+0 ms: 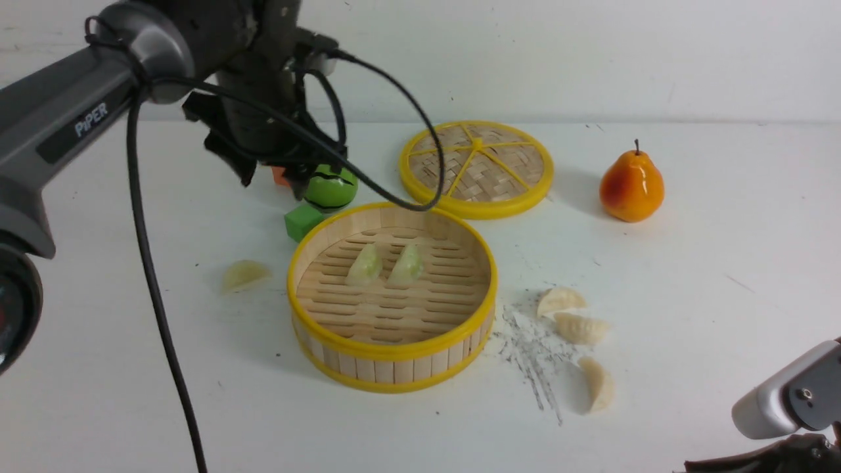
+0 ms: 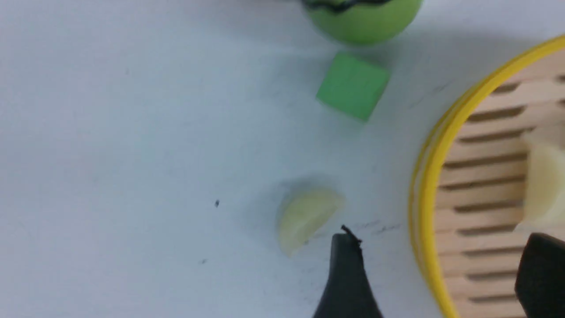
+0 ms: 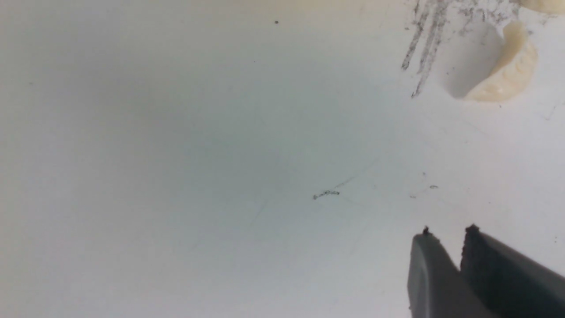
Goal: Put the dumplings into the steamer on the white table.
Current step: 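Reach for and grasp a dumpling on the table with the left gripper, then place the dumpling into the bamboo steamer basket with the left gripper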
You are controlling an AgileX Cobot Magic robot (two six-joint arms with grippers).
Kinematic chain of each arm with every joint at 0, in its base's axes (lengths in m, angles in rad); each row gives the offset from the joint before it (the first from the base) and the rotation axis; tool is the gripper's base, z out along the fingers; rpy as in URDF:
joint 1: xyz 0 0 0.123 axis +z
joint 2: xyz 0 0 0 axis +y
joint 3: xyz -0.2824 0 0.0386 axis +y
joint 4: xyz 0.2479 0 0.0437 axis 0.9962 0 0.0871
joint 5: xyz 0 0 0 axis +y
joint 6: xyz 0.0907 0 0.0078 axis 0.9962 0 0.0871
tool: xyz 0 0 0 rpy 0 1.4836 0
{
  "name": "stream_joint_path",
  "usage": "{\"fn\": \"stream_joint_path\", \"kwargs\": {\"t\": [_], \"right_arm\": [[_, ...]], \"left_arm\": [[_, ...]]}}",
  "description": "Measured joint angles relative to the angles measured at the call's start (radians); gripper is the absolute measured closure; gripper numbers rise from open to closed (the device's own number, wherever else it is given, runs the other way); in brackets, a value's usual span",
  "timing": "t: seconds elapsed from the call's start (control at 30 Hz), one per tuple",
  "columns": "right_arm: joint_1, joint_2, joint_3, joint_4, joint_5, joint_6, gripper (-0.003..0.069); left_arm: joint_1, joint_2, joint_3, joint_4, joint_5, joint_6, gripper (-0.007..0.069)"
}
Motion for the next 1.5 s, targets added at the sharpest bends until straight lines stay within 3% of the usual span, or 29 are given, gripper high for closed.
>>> {"fn": "stream_joint_path", "kwargs": {"t": [0.1,0.2,0.57,0.73,0.93,1.2,1.5], "right_arm": [[0.000,0.000,0.000,0.000,0.000,0.000,0.0545],[0.000,0.000,0.000,0.000,0.000,0.000,0.0542],[0.000,0.000,0.003,0.000,-0.014,0.000,0.0531],[0.000,0.000,0.003,0.000,-0.022,0.000,0.0529],[0.000,0.000,0.003,0.000,-0.023,0.000,0.0522],[0.002,0.000,0.003,0.000,-0.024,0.000,0.0515],[0.002,0.000,0.003,0.000,-0.041,0.000,0.0510]], "left_arm": [[0.075,0.069,0.001,-0.112,0.008,0.135,0.0145],[0.117,0.117,0.002,-0.146,0.009,0.208,0.0145],[0.202,0.195,0.003,-0.242,0.008,0.243,0.0160],[0.201,0.230,0.003,-0.245,-0.002,0.244,0.0233],[0.202,0.246,0.003,-0.221,-0.034,0.207,0.0434],[0.202,0.244,0.003,-0.220,-0.047,0.060,0.0429],[0.180,0.085,-0.010,-0.334,-0.008,0.054,0.0429]]}}
